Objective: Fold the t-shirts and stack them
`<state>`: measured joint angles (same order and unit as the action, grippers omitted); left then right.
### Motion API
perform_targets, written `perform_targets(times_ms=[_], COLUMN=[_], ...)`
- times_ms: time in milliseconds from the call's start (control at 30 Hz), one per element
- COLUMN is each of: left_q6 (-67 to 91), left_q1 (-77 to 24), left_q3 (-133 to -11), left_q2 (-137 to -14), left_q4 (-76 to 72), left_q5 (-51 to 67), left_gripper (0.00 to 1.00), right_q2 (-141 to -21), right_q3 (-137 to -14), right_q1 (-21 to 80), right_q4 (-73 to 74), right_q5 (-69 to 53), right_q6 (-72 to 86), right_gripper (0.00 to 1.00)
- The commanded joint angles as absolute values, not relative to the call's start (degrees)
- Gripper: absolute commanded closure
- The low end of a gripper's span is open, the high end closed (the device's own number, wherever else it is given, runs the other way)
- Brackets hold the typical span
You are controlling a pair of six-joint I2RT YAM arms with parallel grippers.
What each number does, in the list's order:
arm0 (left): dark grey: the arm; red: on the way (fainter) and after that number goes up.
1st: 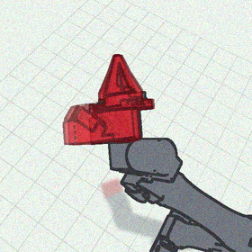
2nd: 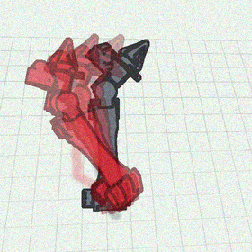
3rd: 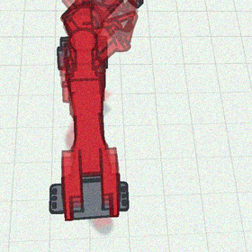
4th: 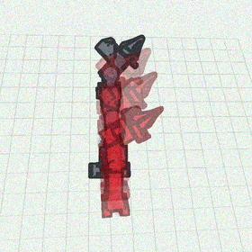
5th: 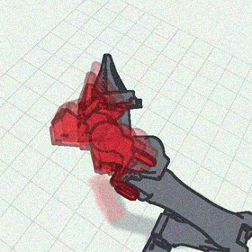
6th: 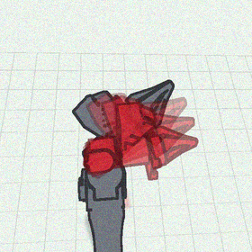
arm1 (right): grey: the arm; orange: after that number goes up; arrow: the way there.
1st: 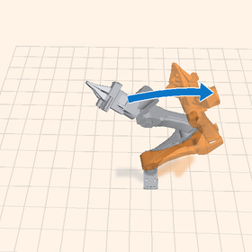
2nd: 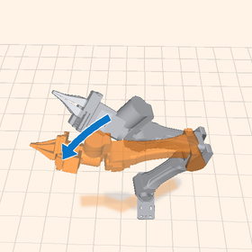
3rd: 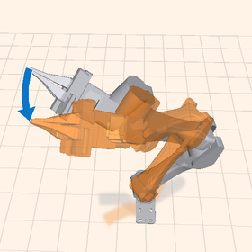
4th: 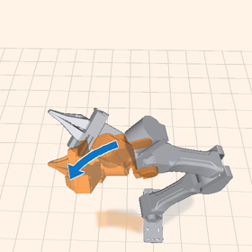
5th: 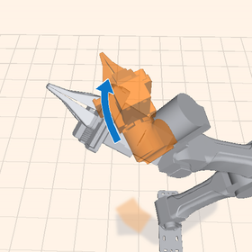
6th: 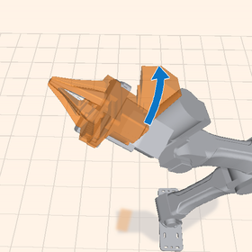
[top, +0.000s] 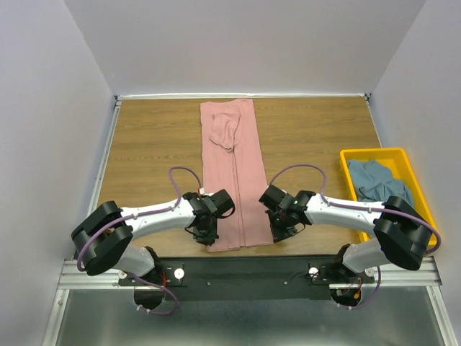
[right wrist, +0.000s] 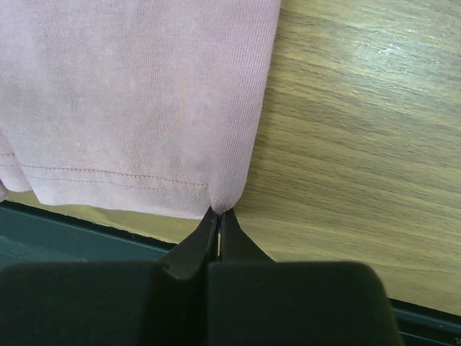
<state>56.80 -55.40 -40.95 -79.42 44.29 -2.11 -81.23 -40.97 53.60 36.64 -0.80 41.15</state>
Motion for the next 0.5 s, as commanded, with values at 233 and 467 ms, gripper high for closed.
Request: perform_targets(times_ms=[233,467], left_q6=[60.9,60.57], left_q1=[-61.42,-60.23], left_q3=[-40.25,-40.78], left_q2=[-76.56,-69.01], left_q4=[47.19,46.42], left_q5=[1.67,2.11], left_gripper=[1.0,1.0], right_q2=[-77.18,-72.59], right_q3=[-35.95,-38.04], right_q1=[53.53,53.18], right_q4=[37.35,41.92], right_q5=[-9.2,-5.83], right_q6=[39.11,38.5], right_gripper=[0.99,0.99])
